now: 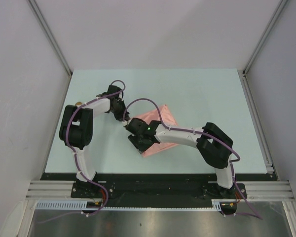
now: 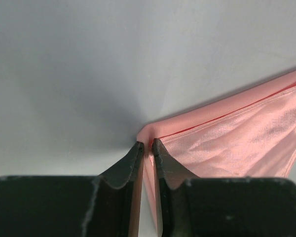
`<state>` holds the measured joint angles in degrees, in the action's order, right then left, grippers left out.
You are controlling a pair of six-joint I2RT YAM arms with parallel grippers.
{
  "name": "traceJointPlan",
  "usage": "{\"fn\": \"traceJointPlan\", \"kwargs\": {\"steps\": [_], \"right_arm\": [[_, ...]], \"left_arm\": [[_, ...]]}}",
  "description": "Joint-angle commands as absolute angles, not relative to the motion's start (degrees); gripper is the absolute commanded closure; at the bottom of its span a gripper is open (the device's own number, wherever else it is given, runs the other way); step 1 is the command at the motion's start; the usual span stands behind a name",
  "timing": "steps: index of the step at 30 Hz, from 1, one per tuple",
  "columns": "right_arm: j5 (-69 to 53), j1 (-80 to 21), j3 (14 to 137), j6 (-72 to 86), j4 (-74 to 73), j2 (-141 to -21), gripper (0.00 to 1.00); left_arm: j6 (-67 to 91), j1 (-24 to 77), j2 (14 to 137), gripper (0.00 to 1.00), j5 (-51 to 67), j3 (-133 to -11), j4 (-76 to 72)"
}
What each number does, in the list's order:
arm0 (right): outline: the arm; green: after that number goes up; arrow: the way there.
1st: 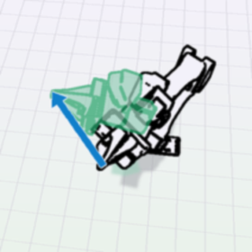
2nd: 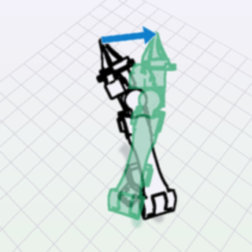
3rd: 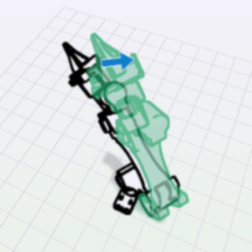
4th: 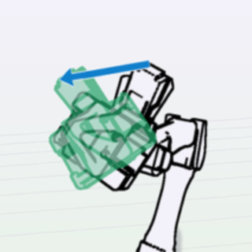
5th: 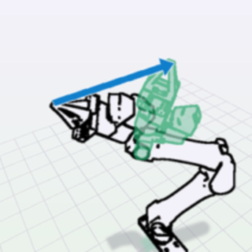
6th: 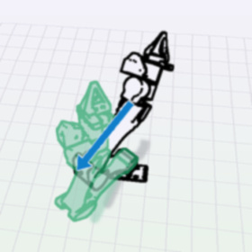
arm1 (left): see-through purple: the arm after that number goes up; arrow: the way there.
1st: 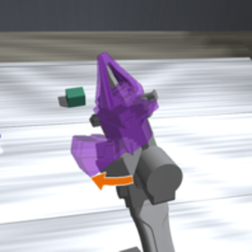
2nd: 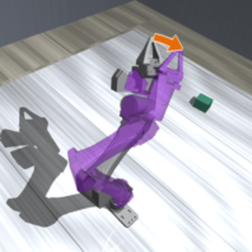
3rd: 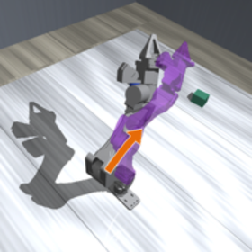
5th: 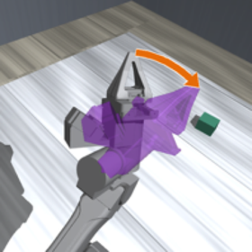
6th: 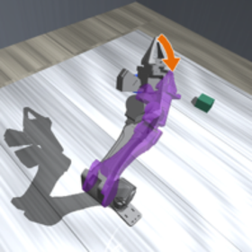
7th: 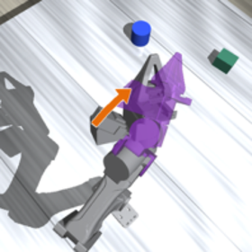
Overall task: Fold the napkin into a case and place the utensils inside
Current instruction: Turn over the upper triangle folded napkin at the center of the board.
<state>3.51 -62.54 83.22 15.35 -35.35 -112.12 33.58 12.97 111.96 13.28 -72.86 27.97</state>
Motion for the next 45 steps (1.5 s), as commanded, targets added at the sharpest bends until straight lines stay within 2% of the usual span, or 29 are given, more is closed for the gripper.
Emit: {"fn": "traceJointPlan", "kwargs": {"steps": [1,14,22,25,26,31,32,34,36,39,42,45], "right_arm": [[3.6,-63.1,85.3,14.8,-34.8,-113.1,0.56],[2.9,-65.2,82.7,15.2,-34.0,-115.9,0.55],[7.3,-65.7,80.6,14.8,-33.9,-118.0,0.58],[8.4,-65.7,80.2,14.4,-34.0,-118.5,0.63],[9.0,-65.7,80.1,14.4,-34.0,-118.7,0.69],[11.2,-65.7,80.2,13.5,-34.7,-119.5,0.84],[12.0,-65.7,80.6,13.5,-34.9,-119.6,0.93],[11.6,-65.7,81.2,13.4,-34.3,-119.0,0.99],[10.5,-65.5,81.8,13.7,-33.3,-118.2,1.0],[6.8,-64.3,81.7,14.8,-31.7,-116.0,1.0],[1.4,-62.7,80.2,16.1,-28.8,-112.5,1.0],[-2.0,-60.8,78.2,16.3,-27.3,-108.9,1.0]], "left_arm": [[33.6,13.0,111.8,0.82,12.7,-71.2,27.4],[33.6,13.0,112.4,0.82,12.7,-71.5,27.5],[33.6,13.0,112.7,0.82,12.6,-71.4,27.5],[33.5,13.0,112.6,0.81,12.5,-71.5,27.6],[33.5,13.0,112.6,0.82,12.4,-71.4,27.6],[33.4,13.0,112.2,0.79,12.2,-71.2,27.4],[33.3,13.0,112.1,0.78,12.2,-71.0,27.3],[33.4,13.0,112.1,0.75,12.3,-70.9,27.2],[33.4,12.9,111.6,0.7,12.7,-71.0,27.5],[33.2,12.9,110.0,0.53,13.9,-71.5,28.1],[33.3,12.9,107.4,0.43,14.3,-71.7,29.2],[33.7,12.7,106.3,0.4,15.8,-71.5,30.1]]}}
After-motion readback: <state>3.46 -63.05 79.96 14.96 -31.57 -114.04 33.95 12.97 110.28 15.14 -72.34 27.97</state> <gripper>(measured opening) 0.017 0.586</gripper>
